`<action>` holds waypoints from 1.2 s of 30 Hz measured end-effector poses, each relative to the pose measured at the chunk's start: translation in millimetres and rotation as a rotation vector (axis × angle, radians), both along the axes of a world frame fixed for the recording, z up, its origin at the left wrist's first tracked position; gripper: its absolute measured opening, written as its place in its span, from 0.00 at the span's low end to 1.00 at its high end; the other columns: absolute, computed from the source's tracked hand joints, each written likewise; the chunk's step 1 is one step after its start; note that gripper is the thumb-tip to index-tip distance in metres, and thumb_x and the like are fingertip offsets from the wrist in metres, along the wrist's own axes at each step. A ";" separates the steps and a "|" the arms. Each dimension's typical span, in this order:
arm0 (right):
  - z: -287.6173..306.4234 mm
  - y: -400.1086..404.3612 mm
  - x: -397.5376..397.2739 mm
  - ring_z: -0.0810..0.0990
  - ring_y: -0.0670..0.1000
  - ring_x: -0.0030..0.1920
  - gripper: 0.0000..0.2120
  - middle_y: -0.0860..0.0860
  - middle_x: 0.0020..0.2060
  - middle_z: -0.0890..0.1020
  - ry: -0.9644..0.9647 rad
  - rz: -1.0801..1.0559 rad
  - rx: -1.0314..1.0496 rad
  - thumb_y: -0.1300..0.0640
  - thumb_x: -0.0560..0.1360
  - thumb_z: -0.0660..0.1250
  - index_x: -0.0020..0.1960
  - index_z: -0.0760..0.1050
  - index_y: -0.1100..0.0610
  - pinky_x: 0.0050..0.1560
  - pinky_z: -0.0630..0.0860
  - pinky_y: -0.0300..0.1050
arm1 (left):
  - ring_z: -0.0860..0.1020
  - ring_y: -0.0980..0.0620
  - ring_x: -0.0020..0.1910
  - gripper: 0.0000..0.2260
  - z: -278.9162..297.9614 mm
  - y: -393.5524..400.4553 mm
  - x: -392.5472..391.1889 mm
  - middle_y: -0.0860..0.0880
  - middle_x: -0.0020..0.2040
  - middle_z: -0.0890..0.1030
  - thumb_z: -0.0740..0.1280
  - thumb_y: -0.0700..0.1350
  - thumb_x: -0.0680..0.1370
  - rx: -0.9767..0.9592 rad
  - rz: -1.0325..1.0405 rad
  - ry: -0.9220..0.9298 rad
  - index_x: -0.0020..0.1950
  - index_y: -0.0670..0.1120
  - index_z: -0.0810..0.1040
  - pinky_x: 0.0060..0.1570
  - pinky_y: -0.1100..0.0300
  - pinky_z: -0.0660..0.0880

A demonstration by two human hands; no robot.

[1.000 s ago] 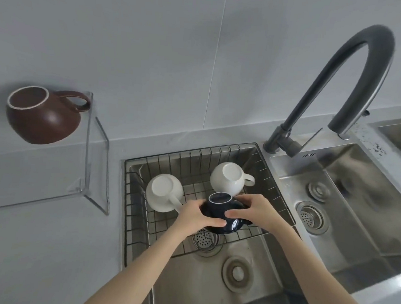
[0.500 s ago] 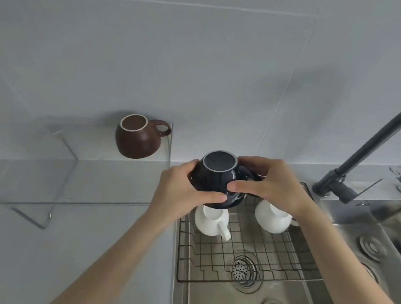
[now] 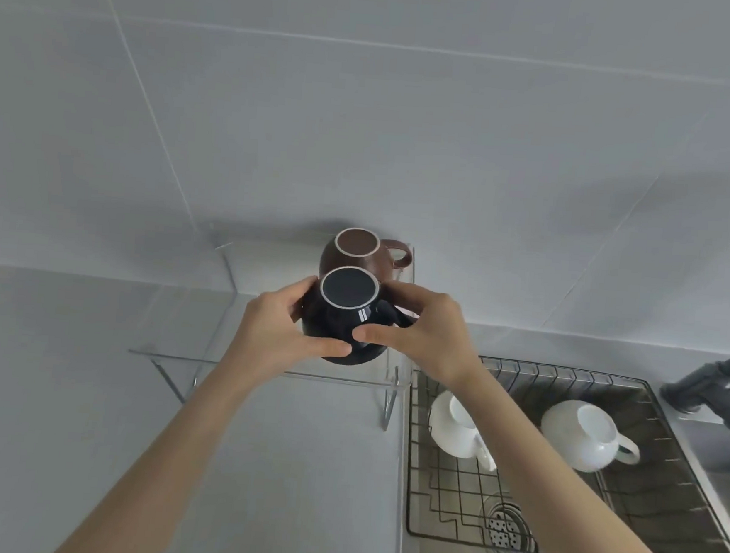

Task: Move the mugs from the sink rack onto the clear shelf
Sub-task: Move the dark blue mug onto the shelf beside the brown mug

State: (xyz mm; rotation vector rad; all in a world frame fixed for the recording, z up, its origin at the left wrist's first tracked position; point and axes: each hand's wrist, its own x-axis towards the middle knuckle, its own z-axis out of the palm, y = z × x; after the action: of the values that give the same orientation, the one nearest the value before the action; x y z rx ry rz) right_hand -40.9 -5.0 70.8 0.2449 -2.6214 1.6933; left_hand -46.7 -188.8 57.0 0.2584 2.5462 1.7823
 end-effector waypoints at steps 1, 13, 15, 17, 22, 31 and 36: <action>-3.2 -2.0 -0.1 0.81 0.46 0.51 0.21 0.48 0.46 0.85 -0.003 -0.010 0.002 0.57 0.59 0.78 0.51 0.80 0.50 0.52 0.77 0.36 | 0.80 0.57 0.53 0.27 -3.6 -1.8 -0.6 0.57 0.49 0.83 0.77 0.48 0.49 0.004 -0.003 -0.006 0.46 0.64 0.77 0.51 0.67 0.75; -18.3 -4.9 0.5 0.79 0.45 0.49 0.24 0.46 0.43 0.81 -0.046 -0.050 0.047 0.56 0.60 0.79 0.54 0.79 0.53 0.49 0.73 0.29 | 0.79 0.64 0.54 0.31 -28.9 -4.7 -7.9 0.64 0.49 0.82 0.78 0.41 0.52 0.039 -0.046 -0.053 0.49 0.64 0.75 0.51 0.72 0.72; -20.0 -4.0 0.1 0.79 0.45 0.50 0.24 0.46 0.45 0.81 -0.059 -0.048 0.051 0.55 0.60 0.79 0.55 0.78 0.54 0.51 0.74 0.31 | 0.78 0.67 0.53 0.32 -29.1 -4.8 -7.8 0.64 0.49 0.81 0.79 0.38 0.53 0.036 -0.053 -0.054 0.49 0.65 0.74 0.50 0.74 0.72; -21.9 -3.5 -0.2 0.79 0.46 0.51 0.25 0.48 0.47 0.82 -0.074 -0.043 0.063 0.54 0.60 0.79 0.56 0.77 0.54 0.51 0.74 0.32 | 0.77 0.71 0.50 0.34 -29.4 -5.2 -7.5 0.68 0.44 0.81 0.79 0.35 0.54 0.019 -0.055 -0.062 0.48 0.66 0.73 0.48 0.77 0.71; -23.4 -2.6 0.4 0.78 0.46 0.53 0.28 0.48 0.49 0.80 -0.100 -0.033 0.073 0.53 0.61 0.78 0.58 0.74 0.55 0.53 0.72 0.32 | 0.76 0.73 0.50 0.34 -29.9 -6.1 -6.9 0.74 0.43 0.80 0.79 0.38 0.55 -0.039 -0.061 -0.087 0.48 0.69 0.71 0.49 0.78 0.70; -8.0 37.0 -1.1 0.77 0.47 0.58 0.21 0.53 0.60 0.78 -0.178 -0.107 -0.293 0.60 0.72 0.68 0.65 0.70 0.59 0.56 0.73 0.29 | 0.66 0.67 0.50 0.37 33.2 31.1 19.5 0.63 0.53 0.69 0.76 0.42 0.64 -0.255 0.049 0.159 0.70 0.51 0.64 0.42 0.87 0.59; -26.2 94.1 10.5 0.77 0.54 0.62 0.16 0.57 0.58 0.79 -0.191 -0.278 -0.369 0.62 0.75 0.63 0.63 0.73 0.60 0.65 0.71 0.47 | 0.76 0.65 0.56 0.23 47.1 87.0 40.1 0.62 0.55 0.78 0.72 0.44 0.68 -0.014 -0.134 0.296 0.62 0.52 0.75 0.57 0.72 0.71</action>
State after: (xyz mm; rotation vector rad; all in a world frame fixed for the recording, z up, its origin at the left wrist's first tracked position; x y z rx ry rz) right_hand -30.4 89.1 44.6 -0.2849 -2.2531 2.1274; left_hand -6.6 -101.8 104.1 0.7244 2.6511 1.7946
